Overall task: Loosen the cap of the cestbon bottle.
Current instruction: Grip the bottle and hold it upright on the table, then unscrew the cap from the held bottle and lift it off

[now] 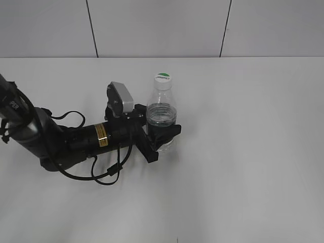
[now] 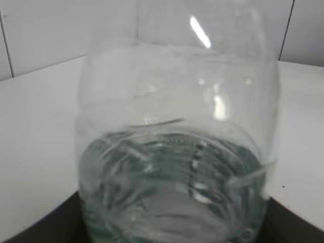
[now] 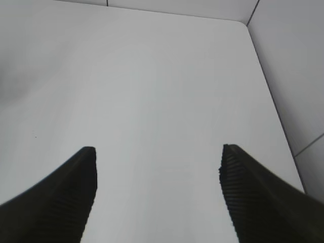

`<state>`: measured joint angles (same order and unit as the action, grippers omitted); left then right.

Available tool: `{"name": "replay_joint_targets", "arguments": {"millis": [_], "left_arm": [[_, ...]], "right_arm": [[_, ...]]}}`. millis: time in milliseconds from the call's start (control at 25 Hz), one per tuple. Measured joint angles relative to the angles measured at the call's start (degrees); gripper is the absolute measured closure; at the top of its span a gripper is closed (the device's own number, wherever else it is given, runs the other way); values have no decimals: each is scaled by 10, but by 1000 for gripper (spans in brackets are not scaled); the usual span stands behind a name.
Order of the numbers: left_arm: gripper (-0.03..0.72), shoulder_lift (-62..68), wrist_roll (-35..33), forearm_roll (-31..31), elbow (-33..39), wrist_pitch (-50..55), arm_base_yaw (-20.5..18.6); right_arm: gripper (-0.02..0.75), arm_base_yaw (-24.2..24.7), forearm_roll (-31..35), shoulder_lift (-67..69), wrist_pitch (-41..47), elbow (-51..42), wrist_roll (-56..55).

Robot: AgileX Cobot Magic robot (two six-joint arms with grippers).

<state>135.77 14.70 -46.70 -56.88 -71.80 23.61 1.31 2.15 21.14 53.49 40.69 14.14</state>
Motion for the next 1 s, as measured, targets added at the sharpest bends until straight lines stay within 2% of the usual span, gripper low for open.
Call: {"name": "replay_joint_targets", "arguments": {"millis": [360, 760, 1000], "left_arm": [[283, 0, 0, 0, 0, 0, 0], [283, 0, 0, 0, 0, -1, 0], [283, 0, 0, 0, 0, -1, 0]], "right_arm": [[143, 0, 64, 235, 11, 175, 0], [138, 1, 126, 517, 110, 376, 1], [143, -27, 120, 643, 129, 455, 1]]}}
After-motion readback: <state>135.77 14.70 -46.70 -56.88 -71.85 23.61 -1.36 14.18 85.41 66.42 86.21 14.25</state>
